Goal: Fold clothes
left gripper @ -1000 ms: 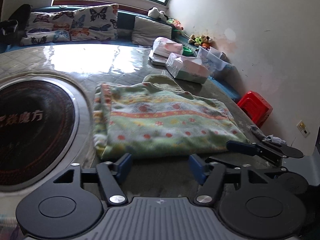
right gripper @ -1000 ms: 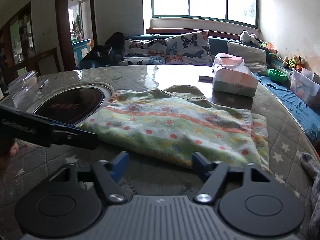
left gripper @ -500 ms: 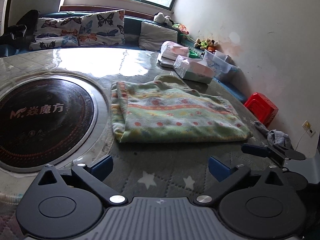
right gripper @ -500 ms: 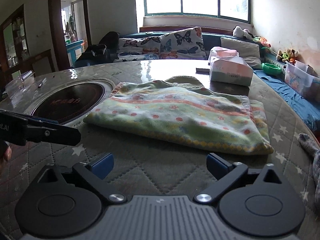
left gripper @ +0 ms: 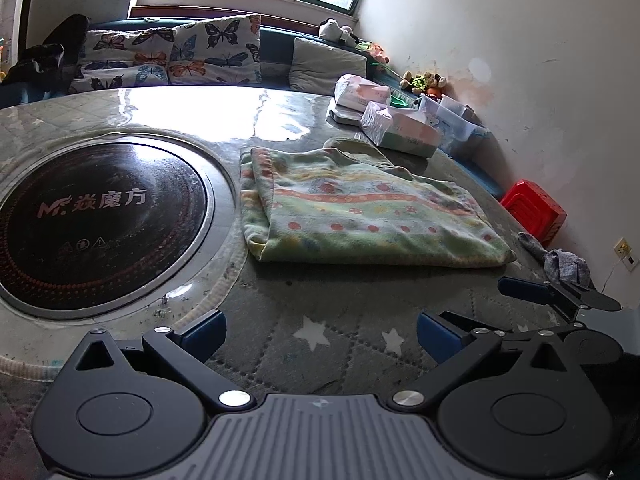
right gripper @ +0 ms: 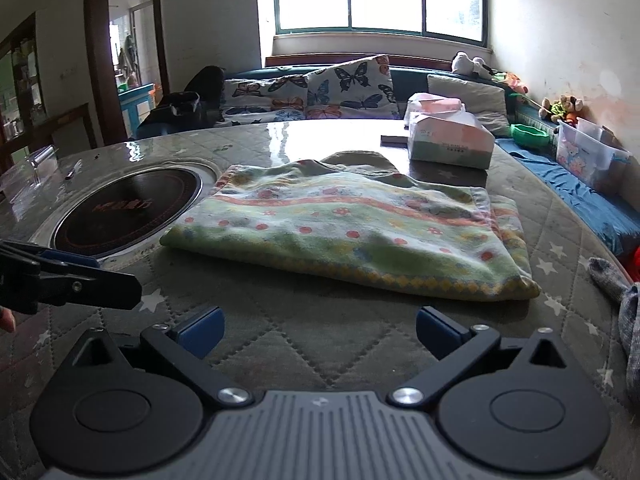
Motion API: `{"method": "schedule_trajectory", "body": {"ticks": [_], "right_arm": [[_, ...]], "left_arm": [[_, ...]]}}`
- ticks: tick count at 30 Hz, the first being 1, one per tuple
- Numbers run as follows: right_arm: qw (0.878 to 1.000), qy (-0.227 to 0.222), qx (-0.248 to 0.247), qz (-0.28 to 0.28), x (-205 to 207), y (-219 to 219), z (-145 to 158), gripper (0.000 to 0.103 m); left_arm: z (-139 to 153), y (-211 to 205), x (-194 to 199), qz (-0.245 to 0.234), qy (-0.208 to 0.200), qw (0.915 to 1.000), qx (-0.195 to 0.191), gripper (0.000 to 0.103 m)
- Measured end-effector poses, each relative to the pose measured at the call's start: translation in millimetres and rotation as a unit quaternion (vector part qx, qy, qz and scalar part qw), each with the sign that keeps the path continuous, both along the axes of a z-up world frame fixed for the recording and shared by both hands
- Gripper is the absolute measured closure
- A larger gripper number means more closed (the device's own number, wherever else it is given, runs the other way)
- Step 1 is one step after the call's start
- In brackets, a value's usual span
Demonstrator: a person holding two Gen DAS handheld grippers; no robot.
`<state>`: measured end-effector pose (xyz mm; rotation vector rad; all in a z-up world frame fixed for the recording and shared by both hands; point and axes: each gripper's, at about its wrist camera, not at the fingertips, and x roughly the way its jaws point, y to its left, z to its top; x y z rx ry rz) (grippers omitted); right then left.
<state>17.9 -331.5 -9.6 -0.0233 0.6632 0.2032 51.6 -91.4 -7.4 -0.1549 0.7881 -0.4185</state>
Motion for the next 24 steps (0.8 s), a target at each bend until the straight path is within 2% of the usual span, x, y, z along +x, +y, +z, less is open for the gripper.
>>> {"method": "schedule_trajectory", "body": {"ticks": [24], "right_arm": [[1.000,0.000,-0.009,-0.019,-12.1,1.9,2.2,0.000]], "left_arm": [[2.5,-9.8,-15.3,-0.016,-0.008,0.9995,0.025,0.000]]}}
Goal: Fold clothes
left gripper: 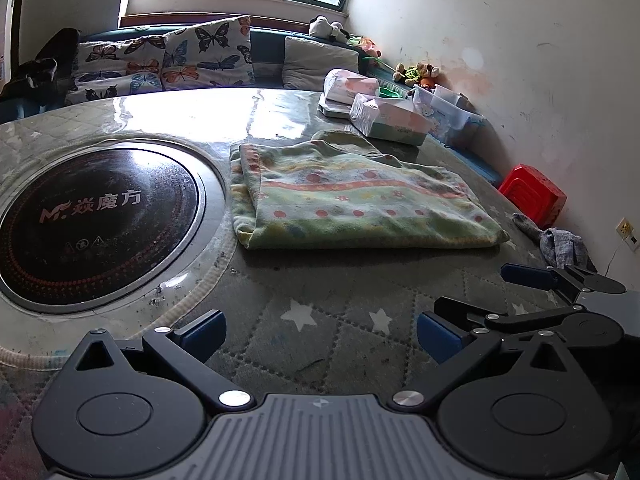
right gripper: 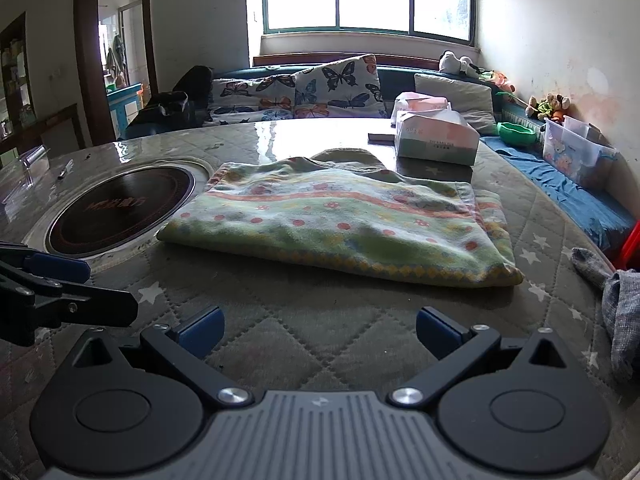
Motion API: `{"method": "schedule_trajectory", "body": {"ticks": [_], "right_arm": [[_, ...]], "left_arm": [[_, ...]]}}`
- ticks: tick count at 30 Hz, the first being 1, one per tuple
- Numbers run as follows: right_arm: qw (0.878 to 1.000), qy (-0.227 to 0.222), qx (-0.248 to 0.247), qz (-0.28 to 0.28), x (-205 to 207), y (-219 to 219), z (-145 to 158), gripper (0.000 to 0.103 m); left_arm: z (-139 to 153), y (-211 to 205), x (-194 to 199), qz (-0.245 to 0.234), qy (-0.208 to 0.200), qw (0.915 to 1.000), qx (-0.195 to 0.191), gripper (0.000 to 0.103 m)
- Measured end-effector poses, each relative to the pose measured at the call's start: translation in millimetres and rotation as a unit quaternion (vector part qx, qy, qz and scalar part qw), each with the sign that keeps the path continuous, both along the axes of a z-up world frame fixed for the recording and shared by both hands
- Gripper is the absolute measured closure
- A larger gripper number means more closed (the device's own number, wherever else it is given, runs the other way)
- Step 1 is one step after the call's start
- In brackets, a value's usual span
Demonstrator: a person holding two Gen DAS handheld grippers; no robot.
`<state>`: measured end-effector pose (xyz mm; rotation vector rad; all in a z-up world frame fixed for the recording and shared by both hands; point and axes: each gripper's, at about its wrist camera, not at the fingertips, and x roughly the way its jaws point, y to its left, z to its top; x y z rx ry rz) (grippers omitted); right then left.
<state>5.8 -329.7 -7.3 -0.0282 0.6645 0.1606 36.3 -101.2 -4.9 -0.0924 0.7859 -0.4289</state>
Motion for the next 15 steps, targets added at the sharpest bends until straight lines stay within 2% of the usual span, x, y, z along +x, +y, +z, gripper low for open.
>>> {"method": "schedule_trajectory", "body": {"ticks": [15], "right_arm": [[1.000,-0.007,0.001,0.001,-11.4,4.7,3.6,0.000]], "left_arm": [[2.3,0.6,-11.2,-0.003,-0.002,1.0000,-0.002,0.000]]}}
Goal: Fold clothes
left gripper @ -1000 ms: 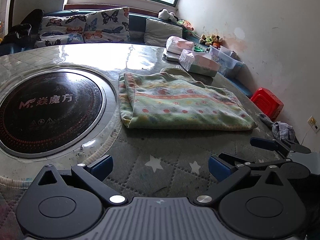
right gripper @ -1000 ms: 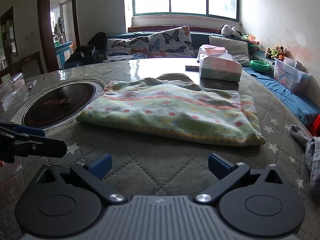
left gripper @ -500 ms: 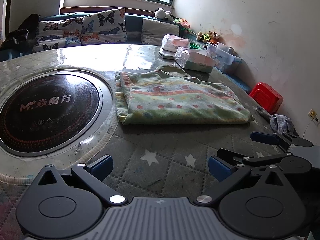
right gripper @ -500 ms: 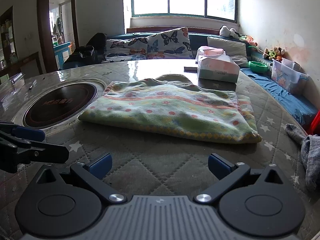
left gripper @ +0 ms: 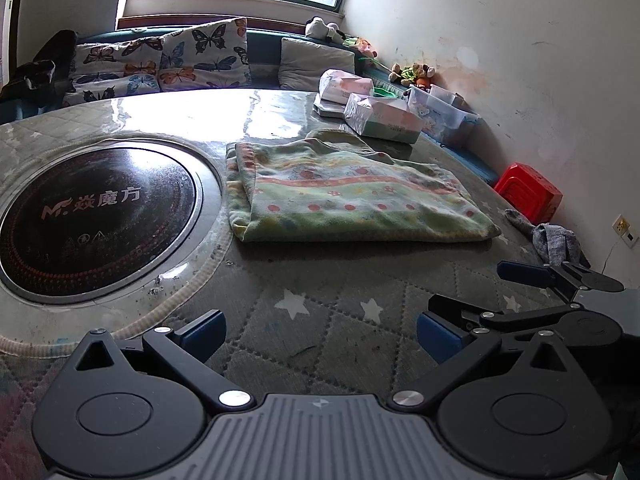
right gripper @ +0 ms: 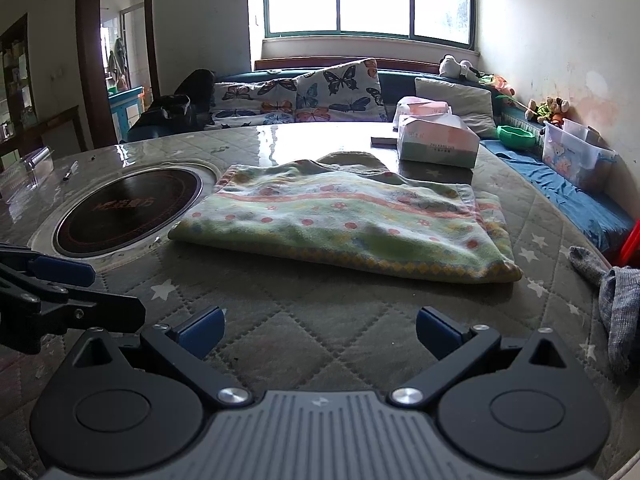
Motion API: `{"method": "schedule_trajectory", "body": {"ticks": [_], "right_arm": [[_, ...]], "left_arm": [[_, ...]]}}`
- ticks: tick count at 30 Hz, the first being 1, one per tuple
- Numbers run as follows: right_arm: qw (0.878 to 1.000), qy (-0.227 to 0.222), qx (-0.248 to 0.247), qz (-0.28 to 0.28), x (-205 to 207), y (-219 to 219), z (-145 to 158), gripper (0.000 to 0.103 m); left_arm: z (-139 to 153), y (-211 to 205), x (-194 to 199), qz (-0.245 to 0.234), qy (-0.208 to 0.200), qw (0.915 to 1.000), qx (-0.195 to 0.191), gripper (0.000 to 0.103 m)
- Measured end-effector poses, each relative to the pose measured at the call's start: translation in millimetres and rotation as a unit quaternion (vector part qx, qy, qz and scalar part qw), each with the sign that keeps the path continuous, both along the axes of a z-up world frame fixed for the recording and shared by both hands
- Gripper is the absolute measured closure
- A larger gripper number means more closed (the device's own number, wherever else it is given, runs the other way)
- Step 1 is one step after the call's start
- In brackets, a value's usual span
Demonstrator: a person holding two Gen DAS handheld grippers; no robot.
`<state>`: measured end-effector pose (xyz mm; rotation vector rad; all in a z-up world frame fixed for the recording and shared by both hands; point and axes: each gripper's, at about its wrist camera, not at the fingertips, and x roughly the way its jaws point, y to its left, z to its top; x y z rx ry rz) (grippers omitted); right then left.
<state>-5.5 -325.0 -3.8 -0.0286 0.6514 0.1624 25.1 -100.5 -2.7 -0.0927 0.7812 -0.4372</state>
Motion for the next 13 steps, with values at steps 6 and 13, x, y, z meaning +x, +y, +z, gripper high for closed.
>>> {"method": "schedule_trajectory", "body": {"ticks": [6,13], "right_arm": [[1.000,-0.002,0.001,-0.001,-3.7,0.8,1.2,0.000],[1.000,-0.003,-0.002,-0.001,-6.3,2.1,1.1,0.000]], "left_arm": [[-0.5,1.1,-1.7,0.003,0.004,1.0000,-0.002,0.000],[0.2,2.5,-2.3,0.004,0.008,0.9999,-0.006,0.000]]}}
